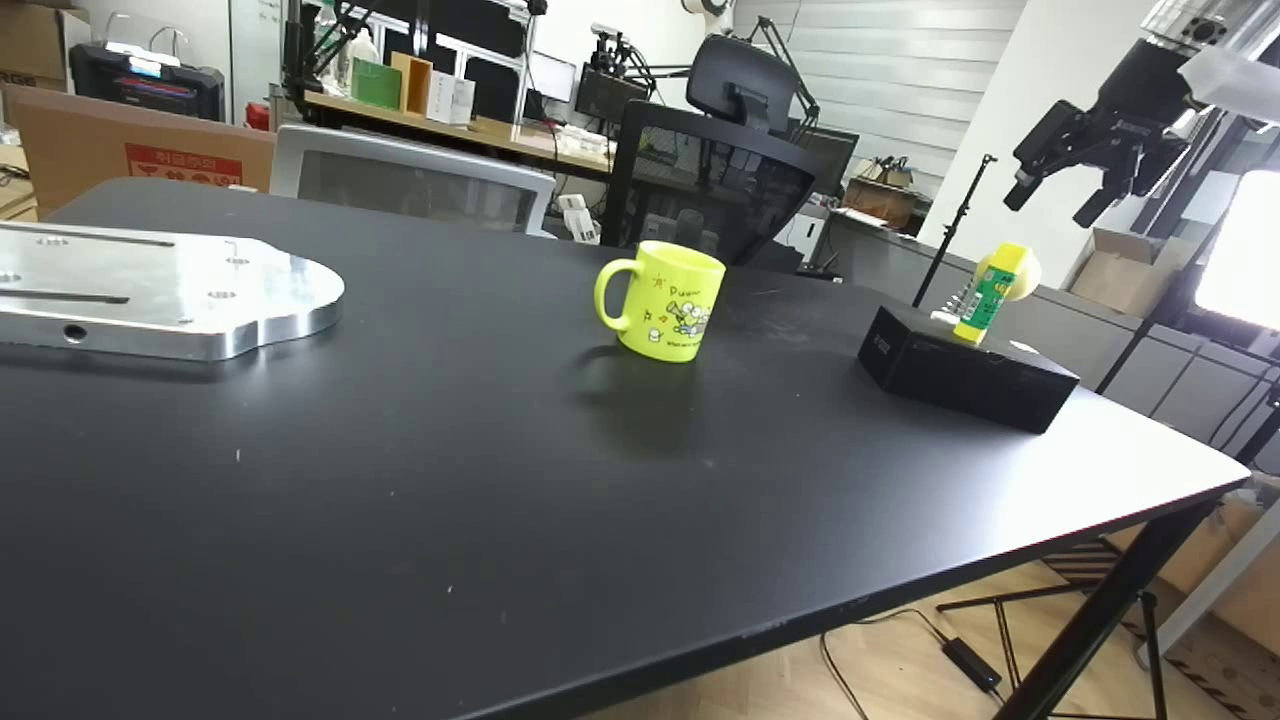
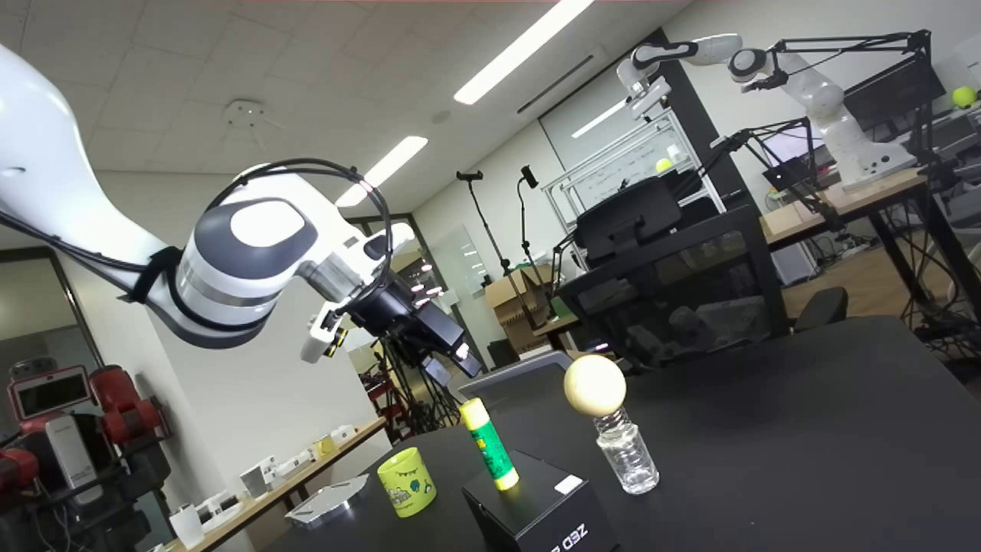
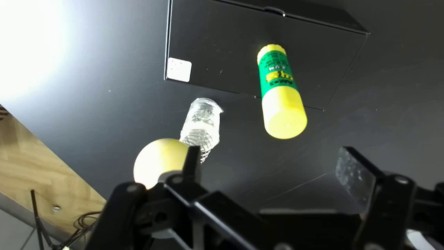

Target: Take the glue stick from the yellow cup and place it on the black box then take the glue stick and put it back on the table

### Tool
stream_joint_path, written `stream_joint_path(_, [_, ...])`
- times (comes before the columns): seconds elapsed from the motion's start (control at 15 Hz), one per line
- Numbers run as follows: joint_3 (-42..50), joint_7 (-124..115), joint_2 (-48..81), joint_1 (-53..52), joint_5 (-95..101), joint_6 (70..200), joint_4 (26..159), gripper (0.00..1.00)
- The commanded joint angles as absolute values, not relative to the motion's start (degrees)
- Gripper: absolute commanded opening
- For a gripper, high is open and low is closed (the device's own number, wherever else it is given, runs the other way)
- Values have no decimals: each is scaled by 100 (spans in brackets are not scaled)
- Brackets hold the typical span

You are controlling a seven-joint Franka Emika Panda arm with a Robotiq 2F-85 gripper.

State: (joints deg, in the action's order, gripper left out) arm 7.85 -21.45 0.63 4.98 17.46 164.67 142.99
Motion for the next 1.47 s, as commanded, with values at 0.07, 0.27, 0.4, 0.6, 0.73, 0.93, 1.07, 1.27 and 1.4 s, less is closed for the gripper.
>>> stream_joint_path(0.07, [867, -2879, 248, 509, 2403, 17292, 14375, 100])
stream_joint_path(0.27, [913, -3065, 404, 471, 2602, 17415, 14300, 100])
stream_joint_path(0.4, [930, -3104, 461, 436, 2689, 17315, 14302, 100])
stream_joint_path(0.6, [977, -3232, 577, 395, 2927, 17347, 14299, 100])
stream_joint_path(0.73, [1006, -3339, 681, 358, 3074, 17344, 14272, 100])
stream_joint_path(0.93, [1065, -3481, 857, 295, 3250, 17382, 14213, 100])
stream_joint_path(1.07, [1072, -3494, 945, 266, 3235, 17373, 14195, 100])
stream_joint_path(1.27, [1157, -3543, 1026, 182, 3295, 17404, 14172, 74])
stream_joint_path(1.4, [1179, -3510, 1045, 157, 3223, 17445, 14178, 60])
